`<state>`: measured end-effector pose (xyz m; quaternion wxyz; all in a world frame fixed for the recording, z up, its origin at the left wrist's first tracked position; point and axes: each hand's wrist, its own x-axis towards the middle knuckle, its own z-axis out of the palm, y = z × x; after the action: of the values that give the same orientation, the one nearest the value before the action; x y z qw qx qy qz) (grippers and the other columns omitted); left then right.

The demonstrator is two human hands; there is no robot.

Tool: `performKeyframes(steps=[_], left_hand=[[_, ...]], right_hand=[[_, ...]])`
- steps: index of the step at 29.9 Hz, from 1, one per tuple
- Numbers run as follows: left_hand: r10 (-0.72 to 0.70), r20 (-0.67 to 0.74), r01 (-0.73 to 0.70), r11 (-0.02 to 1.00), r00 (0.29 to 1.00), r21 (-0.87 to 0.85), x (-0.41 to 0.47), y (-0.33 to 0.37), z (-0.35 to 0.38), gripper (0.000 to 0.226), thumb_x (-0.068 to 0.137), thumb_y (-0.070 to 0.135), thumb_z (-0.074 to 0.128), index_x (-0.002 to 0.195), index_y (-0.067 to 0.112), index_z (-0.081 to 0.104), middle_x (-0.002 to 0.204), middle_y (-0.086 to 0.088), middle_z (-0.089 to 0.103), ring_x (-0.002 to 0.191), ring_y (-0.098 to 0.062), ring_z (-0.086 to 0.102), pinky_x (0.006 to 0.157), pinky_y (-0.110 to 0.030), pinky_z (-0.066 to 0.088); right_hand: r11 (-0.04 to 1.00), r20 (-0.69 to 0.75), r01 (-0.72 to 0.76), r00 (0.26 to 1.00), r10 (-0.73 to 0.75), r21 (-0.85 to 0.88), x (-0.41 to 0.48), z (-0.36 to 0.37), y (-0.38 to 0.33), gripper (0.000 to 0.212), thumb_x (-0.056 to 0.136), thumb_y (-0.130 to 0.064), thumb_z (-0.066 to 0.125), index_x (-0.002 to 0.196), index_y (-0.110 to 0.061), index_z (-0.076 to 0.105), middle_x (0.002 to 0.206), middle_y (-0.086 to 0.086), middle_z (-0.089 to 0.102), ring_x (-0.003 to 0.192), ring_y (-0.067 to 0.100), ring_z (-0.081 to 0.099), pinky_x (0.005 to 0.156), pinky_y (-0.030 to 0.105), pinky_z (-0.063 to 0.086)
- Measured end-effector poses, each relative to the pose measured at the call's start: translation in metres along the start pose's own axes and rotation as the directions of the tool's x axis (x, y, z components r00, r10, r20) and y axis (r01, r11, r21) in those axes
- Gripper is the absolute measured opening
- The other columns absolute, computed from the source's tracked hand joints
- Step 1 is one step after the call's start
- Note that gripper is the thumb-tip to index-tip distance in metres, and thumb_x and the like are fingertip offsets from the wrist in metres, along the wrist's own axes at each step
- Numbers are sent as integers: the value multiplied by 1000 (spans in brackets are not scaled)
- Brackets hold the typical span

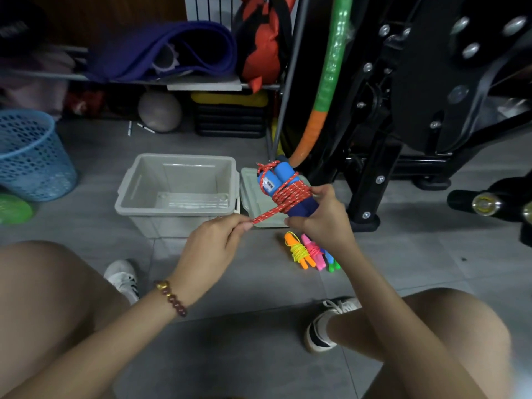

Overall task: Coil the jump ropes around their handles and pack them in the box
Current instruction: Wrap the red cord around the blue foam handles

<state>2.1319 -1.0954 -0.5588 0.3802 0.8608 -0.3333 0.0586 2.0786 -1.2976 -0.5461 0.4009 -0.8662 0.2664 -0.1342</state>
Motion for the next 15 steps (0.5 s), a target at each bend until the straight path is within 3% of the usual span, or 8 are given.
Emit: performKeyframes(steps=[3, 5, 8, 10, 12, 15], left_hand=[[-148, 161, 156, 987, 976, -39, 6, -15, 6, 25, 94, 41, 45, 81, 29, 62, 68, 12, 56, 73, -15, 56, 66, -31, 41], [-151, 278, 213, 955, 948, -207, 11, -26, 8, 26, 86, 49, 42, 78, 29, 58, 70, 13, 59, 73, -10, 55, 72, -32, 42], [-122, 365, 298, 825, 923, -479, 13, -28, 13, 22, 95, 18, 49, 74, 19, 56, 56, 14, 54, 56, 0, 46, 58, -18, 38], [-160, 401, 374, 752, 902, -543, 13, -26, 13, 27, 96, 6, 44, 74, 11, 58, 47, 9, 48, 48, 0, 42, 52, -13, 35], [-171, 437, 417, 714, 883, -562, 15, -30, 12, 28, 97, 5, 41, 76, 8, 59, 45, 8, 45, 46, 0, 39, 49, -12, 34], [-165, 466, 444, 675, 869, -589, 20, -38, 7, 29, 98, 8, 39, 79, 7, 61, 49, 10, 44, 49, -1, 39, 50, -15, 34]], right_hand=[[1000, 21, -5, 1000, 5, 23, -7, -6, -6, 67, 59, -27, 85, 110, -21, 42, 103, 1, 62, 87, 20, 62, 76, 42, 54], [995, 47, -45, 998, 41, 90, -11, -13, -13, 65, 60, -23, 86, 108, -19, 42, 102, 2, 61, 86, 21, 63, 76, 41, 55], [953, 152, -143, 983, 105, 268, -17, -20, -21, 60, 61, -13, 85, 108, -13, 47, 100, 11, 64, 80, 29, 66, 71, 43, 57], [879, 249, -232, 959, 135, 418, -20, -22, -24, 55, 61, -7, 84, 104, -9, 48, 94, 16, 65, 69, 29, 63, 61, 38, 53], [768, 331, -302, 935, 125, 564, -20, -24, -26, 53, 58, -7, 80, 98, -12, 45, 87, 17, 61, 59, 22, 54, 47, 28, 42], [613, 425, -358, 904, 39, 704, -18, -30, -22, 58, 51, -13, 76, 97, -16, 41, 86, 19, 60, 53, 19, 49, 42, 24, 34]])
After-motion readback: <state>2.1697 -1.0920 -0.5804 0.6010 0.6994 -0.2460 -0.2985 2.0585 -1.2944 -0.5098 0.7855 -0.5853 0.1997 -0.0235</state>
